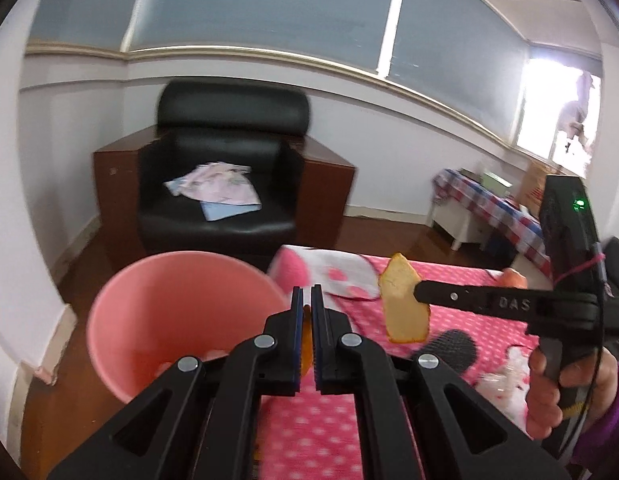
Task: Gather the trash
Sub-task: 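Carry both peel pieces over the pink bin and open both grippers, then move both grippers back over the table toward the black mesh pad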
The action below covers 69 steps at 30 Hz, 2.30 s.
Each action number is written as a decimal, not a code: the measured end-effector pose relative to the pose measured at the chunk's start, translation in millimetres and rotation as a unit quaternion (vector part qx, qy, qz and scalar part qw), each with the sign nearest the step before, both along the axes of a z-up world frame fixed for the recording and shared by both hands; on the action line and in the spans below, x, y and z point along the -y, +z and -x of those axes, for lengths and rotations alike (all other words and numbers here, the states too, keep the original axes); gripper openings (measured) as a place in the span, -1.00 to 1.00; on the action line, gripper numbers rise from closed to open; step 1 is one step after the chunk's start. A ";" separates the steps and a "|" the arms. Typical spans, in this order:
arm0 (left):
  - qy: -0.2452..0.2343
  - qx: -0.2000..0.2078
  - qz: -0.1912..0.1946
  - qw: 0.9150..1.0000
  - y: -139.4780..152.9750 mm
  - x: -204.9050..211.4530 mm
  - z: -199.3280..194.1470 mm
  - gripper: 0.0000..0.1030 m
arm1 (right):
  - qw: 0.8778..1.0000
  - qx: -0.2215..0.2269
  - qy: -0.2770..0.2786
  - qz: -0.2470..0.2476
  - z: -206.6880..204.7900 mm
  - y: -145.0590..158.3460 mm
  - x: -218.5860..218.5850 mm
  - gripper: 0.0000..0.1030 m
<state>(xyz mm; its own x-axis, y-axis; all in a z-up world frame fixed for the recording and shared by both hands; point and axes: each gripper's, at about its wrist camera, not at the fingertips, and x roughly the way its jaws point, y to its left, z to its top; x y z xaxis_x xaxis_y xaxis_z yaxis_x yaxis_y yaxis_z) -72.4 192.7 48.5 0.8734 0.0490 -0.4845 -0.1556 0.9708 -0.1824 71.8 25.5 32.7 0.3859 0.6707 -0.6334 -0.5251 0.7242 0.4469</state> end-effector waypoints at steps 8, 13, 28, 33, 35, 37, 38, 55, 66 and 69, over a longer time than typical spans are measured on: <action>0.050 -0.016 0.006 0.999 -15.2 -48.6 9.5 -0.93 | 0.999 0.002 0.051 0.013 13.3 -7.7 -71.9 -0.90; 0.062 -0.023 0.008 0.998 -22.3 -62.0 15.5 -0.84 | 0.997 -0.002 0.069 0.028 16.9 -17.5 -100.4 -0.89; 0.048 -0.006 0.005 0.999 -8.0 -40.7 30.1 -0.29 | 0.997 0.021 0.063 0.029 30.6 -6.8 -84.5 -0.60; 0.023 -0.010 0.000 1.000 -6.3 -13.3 27.4 -0.24 | 0.996 0.040 0.061 0.056 50.8 -10.9 -45.2 -0.60; 0.010 -0.015 0.000 1.000 -7.9 -0.7 25.5 -0.24 | 0.995 0.044 0.065 0.064 60.9 -14.2 -24.2 -0.60; -0.004 -0.020 0.000 1.000 -10.0 11.8 22.4 -0.23 | 0.995 0.041 0.063 0.071 71.0 -19.6 -1.0 -0.60; -0.014 -0.024 -0.001 1.000 -11.6 19.3 20.1 -0.19 | 0.995 0.031 0.057 0.073 77.3 -25.4 17.0 -0.60; -0.105 -0.077 -0.033 0.991 -34.2 116.9 -14.3 -0.16 | 0.996 -0.054 -0.035 0.061 77.4 -82.1 140.6 -0.60; -0.138 -0.102 -0.034 0.985 -43.6 142.4 -34.2 0.03 | 0.990 -0.049 -0.115 0.064 57.2 -87.0 195.9 -0.60; -0.166 -0.111 -0.046 0.979 -48.0 157.0 -42.2 0.08 | 0.991 -0.046 -0.109 0.055 61.1 -83.3 202.8 -0.60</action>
<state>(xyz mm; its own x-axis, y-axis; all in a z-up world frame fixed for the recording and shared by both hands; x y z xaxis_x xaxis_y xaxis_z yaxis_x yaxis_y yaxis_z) -30.2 35.7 0.4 0.7218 -0.1670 -0.6717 0.1444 0.9854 -0.0898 10.7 -177.2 -50.5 0.4522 0.5026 -0.7368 -0.3109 0.8631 0.3980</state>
